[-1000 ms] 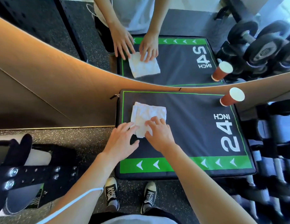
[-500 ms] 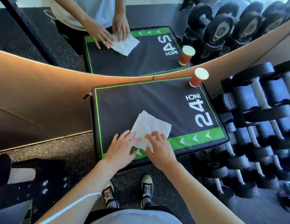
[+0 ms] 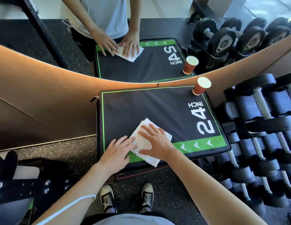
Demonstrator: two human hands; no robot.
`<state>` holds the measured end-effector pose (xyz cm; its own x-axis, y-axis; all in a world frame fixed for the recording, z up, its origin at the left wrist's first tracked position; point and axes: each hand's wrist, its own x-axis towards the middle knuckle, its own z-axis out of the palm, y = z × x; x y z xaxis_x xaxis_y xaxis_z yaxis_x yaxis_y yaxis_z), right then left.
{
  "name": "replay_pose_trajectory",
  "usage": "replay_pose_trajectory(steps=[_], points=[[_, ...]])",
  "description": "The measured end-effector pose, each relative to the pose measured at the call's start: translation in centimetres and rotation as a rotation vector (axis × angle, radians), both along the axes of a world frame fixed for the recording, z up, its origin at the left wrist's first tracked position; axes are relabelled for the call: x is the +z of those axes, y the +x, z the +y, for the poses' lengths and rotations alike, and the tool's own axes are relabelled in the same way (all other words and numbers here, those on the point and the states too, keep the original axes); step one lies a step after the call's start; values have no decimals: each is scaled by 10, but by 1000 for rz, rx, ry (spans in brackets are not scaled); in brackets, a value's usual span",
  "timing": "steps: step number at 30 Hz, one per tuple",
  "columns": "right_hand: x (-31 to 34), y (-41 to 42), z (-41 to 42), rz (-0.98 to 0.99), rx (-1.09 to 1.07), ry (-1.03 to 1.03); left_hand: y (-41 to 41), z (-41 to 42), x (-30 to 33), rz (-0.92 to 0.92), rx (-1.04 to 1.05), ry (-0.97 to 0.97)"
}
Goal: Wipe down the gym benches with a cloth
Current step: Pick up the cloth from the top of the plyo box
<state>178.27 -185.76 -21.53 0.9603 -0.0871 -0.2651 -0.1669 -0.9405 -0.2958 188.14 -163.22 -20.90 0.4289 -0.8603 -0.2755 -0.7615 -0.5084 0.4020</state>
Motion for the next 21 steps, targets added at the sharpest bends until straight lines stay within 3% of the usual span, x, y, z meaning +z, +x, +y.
replay_pose_trajectory(steps=[16, 21], points=[[-31, -34, 34, -369, -217, -118, -14, 6, 9, -90, 83, -64], [-17, -20, 42, -282, -329, -170, -12, 2, 13, -110, 131, -129]])
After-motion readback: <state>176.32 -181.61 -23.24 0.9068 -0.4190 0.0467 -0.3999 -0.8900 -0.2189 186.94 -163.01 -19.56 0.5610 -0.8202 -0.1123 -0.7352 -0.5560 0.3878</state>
